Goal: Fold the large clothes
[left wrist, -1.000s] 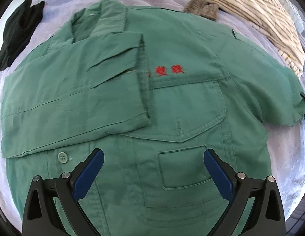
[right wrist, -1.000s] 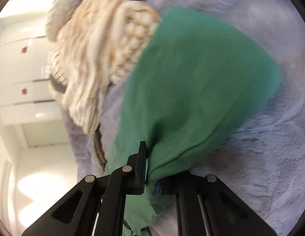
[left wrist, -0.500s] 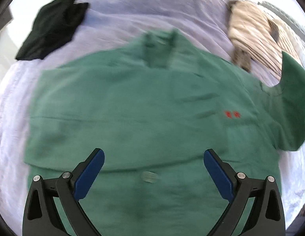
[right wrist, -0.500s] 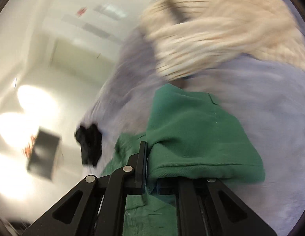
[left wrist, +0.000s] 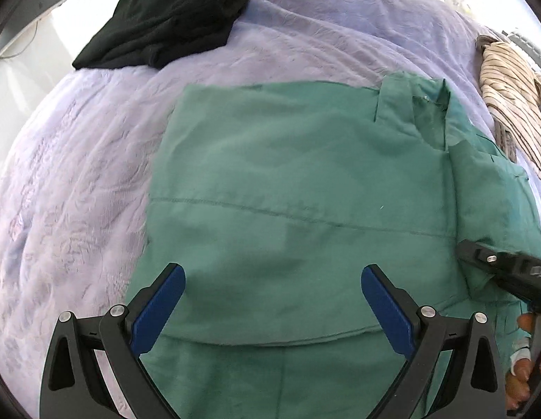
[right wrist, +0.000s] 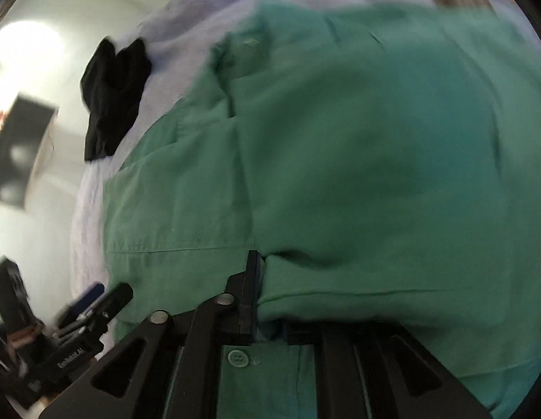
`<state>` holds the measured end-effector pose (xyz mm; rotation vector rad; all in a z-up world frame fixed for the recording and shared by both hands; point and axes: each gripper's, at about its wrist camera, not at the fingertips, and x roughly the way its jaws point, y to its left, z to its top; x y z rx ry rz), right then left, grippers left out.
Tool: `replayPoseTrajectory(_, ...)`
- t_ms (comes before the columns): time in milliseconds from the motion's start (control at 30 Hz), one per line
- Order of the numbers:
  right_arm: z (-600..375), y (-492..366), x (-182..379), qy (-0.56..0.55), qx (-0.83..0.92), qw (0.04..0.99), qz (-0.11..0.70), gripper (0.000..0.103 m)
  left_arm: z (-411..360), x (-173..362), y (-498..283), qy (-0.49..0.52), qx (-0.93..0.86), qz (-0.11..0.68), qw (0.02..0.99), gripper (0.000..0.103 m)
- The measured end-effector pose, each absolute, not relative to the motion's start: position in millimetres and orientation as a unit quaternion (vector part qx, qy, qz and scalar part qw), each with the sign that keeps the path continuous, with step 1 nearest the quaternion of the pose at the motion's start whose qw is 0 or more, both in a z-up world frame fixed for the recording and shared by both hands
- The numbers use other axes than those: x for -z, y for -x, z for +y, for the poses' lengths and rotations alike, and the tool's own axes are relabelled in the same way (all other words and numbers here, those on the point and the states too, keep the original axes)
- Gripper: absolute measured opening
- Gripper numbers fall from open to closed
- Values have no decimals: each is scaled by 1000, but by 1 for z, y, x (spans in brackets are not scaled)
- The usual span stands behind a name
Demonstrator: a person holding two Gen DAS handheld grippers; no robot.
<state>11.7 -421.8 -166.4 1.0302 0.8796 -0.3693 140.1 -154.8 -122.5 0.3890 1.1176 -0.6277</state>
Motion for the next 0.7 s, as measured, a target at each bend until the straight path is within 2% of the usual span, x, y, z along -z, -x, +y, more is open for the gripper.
replayPoseTrajectory(33,-421,-5,166,-489,161,762,393,45,-151,124,-141,-179,293,518,783,101)
replayPoseTrajectory(100,-418,10,159,-499,158,763,380,70,-145,126,-142,-175,296,519,782,101)
replayPoseTrajectory(200,-421,33,145,-494,225,761,355,68,-136,124,-144,-167,301,518,783,101)
replayPoseTrajectory(267,-433,36,141,-509,260,748,337,37,-131,119,-145,-161,302,515,786,101)
replayPoseTrajectory(300,-442,35,140,-513,278,739,337,13,-129,115,-147,-157,302,513,788,101)
replayPoseTrajectory(367,-444,23,129,-487,288,753,335,9,-123,110,-152,-148,301,509,793,101)
replayPoseTrajectory(533,-381,-56,92,-271,209,840,421,10,-111,108,-170,-134,282,509,802,101)
replayPoseTrajectory(600,-346,-82,105,-207,177,834,479,15,-109,110,-176,-124,273,517,801,101)
replayPoseTrajectory(700,-315,-93,131,-163,148,813,539,29,-110,109,-179,-114,276,522,799,101)
